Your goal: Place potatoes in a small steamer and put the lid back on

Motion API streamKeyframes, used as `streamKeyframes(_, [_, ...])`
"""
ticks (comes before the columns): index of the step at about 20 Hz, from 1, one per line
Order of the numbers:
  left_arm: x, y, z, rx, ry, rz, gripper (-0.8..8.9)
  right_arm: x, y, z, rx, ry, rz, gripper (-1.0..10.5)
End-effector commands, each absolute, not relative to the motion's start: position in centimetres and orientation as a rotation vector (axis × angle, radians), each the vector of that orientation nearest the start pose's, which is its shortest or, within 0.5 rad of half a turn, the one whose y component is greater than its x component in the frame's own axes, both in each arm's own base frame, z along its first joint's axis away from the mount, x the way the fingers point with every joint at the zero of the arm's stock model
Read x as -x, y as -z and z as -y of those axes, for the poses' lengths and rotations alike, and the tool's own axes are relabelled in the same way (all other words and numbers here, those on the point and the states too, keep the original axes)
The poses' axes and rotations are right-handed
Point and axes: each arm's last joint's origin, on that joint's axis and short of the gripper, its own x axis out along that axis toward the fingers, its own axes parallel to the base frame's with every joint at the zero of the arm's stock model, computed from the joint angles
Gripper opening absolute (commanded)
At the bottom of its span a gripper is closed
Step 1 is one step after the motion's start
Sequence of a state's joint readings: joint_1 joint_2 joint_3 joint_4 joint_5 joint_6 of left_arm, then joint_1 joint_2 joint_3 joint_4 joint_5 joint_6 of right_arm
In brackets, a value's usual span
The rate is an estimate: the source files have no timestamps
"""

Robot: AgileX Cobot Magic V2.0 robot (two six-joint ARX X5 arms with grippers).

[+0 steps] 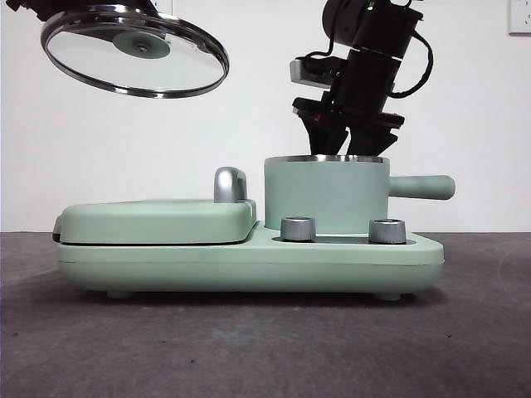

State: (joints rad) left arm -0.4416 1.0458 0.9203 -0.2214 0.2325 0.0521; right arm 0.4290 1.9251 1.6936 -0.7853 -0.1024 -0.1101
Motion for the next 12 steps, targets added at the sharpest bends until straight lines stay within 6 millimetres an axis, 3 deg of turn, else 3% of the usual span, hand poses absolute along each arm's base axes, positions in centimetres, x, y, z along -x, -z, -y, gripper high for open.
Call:
streamKeyframes(1, [-20.4,-33.6,10.5,-0.089,0.680,-0.287,0.16,-38.1,-26.9,-17.9,0.281,-0.551,-0.976,2.2])
streamKeyframes(4, [-20.4,-33.6,10.5,-0.089,0.680,-0.287,0.16,-38.1,-27.0,-18.0,0.293,-0.563,-0.964,3.6])
streamKeyframes(7, [-20.4,-33.6,10.5,-0.089,0.680,-0.287,0.16,-37.9,-27.5,-17.9,0.291,-0.565,-0.952,3.7])
streamKeyframes(9, [-20.4,-33.6,10.5,-0.090,0.680,-0.287,0.16,-37.0,-29.7,-17.5,0.280,-0.564,-0.898,3.7])
streamKeyframes(12, [-20.4,-33.6,10.5,-0.089,0.680,-0.289,0.16,-33.9,-34.8,-16.3,0.236,-0.616,-0.787,3.7])
